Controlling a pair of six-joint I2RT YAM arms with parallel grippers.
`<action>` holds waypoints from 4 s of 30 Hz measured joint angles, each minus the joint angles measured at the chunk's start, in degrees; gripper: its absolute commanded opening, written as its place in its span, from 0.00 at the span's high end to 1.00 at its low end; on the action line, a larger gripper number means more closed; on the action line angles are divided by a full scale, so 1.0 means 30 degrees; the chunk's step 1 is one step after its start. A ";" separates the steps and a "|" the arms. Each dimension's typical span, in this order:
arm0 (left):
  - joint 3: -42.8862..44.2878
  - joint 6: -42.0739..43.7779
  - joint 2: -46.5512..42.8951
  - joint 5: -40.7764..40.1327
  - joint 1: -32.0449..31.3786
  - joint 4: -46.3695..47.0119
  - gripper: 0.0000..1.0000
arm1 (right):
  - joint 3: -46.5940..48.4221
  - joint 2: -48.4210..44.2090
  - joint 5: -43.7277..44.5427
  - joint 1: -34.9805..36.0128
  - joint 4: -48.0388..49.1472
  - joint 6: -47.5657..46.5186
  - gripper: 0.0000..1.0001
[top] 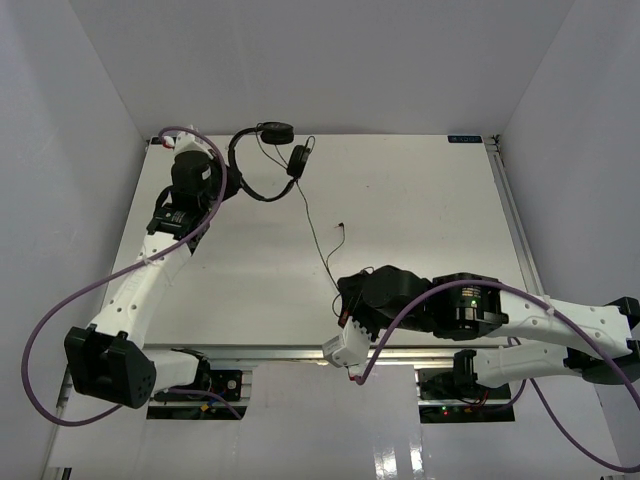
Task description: Wrap the headphones
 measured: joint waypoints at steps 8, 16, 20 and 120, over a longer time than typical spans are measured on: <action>-0.0789 0.2244 0.0570 -0.0300 0.0063 -0.0123 1.00 | 0.1984 0.0866 0.1646 0.0338 0.0260 -0.1096 0.92; -0.2766 0.4120 0.0540 -0.0287 0.0063 -0.0424 1.00 | 0.3737 0.1579 0.2861 0.0338 0.2600 -0.2698 0.92; -0.3810 0.4977 0.0405 -0.0051 0.0063 -0.0517 1.00 | 0.4237 0.1946 0.3301 0.0330 0.3722 -0.3302 0.92; 0.0137 -0.1459 -0.6336 0.7389 -0.2517 -0.2800 1.00 | -0.5994 0.5780 -2.6435 -1.7578 2.1313 2.6593 0.89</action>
